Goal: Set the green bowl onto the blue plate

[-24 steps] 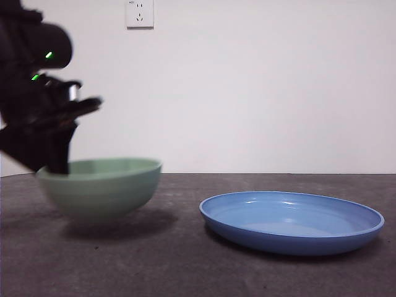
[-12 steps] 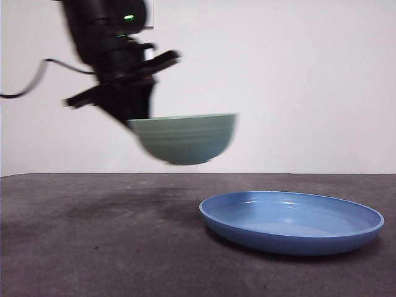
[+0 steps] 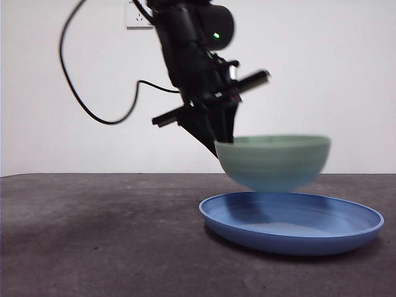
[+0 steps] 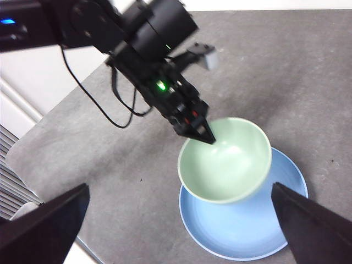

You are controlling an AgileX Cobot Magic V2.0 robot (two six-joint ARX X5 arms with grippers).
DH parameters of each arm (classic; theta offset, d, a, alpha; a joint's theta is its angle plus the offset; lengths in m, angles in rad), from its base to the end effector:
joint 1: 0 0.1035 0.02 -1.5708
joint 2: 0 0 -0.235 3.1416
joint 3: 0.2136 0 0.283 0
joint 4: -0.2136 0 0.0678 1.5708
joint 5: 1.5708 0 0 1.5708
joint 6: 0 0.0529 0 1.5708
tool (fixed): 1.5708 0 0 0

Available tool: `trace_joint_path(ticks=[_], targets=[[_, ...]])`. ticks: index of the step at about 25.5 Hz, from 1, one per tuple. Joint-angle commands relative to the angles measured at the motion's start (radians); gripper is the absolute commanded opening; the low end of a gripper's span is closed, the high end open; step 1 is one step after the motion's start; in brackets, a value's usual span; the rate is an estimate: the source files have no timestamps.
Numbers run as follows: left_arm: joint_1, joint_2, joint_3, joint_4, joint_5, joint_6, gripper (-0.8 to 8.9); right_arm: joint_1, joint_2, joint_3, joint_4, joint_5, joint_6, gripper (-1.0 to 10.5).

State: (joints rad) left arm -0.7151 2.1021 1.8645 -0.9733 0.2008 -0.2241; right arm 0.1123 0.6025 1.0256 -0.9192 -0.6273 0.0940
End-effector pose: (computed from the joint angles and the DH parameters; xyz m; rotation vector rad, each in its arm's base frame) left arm 0.3435 -0.3123 0.1873 0.1342 1.2846 -0.6552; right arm 0.1468 0.0478 0.3523 0.2171 0.5249 0.7012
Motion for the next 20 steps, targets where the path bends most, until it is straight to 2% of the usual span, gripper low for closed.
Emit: trace_joint_path(ticks=[1,7,20], targets=[[-0.033,0.052,0.056,0.001,-0.021,-0.006,0.15,0.003,0.003,0.019,0.005,-0.002,-0.002,6.4],[-0.057,0.122,0.068,-0.001,-0.021,-0.005,0.15,0.003,0.003,0.019,0.005,-0.001,-0.002,6.4],[-0.056,0.135,0.07,0.003,-0.039,0.006,0.29,0.003,0.003,0.019,0.004,-0.002,-0.002,6.4]])
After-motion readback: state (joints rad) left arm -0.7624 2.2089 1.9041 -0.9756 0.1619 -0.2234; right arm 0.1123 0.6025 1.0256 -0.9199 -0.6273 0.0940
